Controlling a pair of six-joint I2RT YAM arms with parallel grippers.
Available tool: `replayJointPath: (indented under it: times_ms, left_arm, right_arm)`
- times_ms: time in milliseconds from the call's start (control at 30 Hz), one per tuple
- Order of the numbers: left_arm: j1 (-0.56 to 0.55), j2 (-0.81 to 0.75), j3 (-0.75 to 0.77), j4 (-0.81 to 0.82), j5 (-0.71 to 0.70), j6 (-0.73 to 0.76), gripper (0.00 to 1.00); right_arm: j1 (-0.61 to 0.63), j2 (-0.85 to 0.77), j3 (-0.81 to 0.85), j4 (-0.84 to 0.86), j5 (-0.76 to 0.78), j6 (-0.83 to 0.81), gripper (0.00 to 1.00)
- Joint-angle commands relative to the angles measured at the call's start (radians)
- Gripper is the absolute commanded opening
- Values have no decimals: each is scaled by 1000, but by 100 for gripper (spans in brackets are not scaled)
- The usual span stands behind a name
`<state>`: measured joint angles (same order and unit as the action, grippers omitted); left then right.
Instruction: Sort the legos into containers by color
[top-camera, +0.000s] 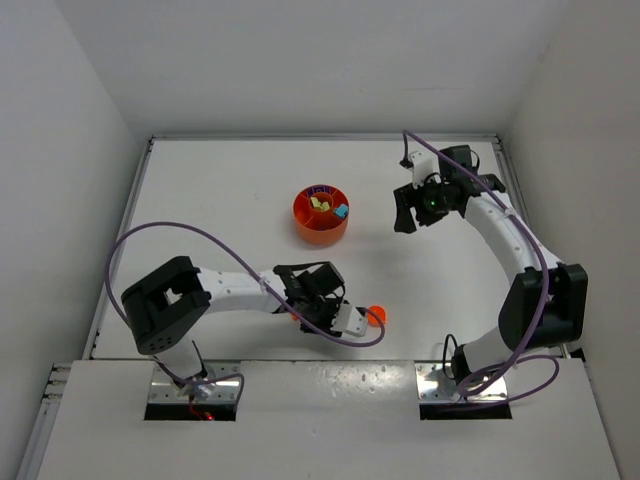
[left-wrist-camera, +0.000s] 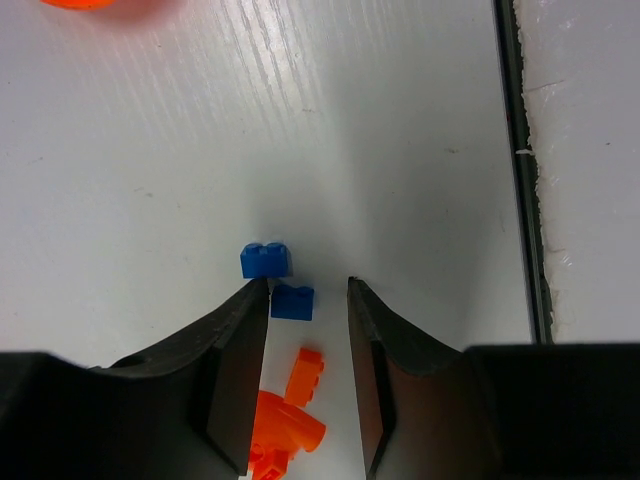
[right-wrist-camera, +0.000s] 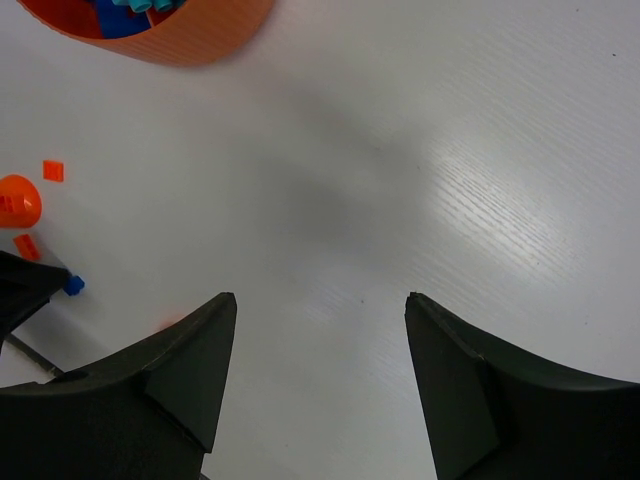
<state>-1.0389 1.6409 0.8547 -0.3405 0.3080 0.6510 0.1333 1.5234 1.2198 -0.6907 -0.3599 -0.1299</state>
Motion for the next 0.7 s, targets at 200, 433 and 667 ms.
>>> replayJointPath:
  times_ms: [200,433,667]
  left_arm:
    - [14,27,24,15,14,33,39]
    - [23,13,15,6,23,21,20]
    - [92,-140,41,-31,23,-43,11]
  right_arm:
    - [3,9,52,8,-27,9,69]
    - [3,9,20,-10,-112,-14,65]
    - [57,9,-22,-21,-125,-33,57]
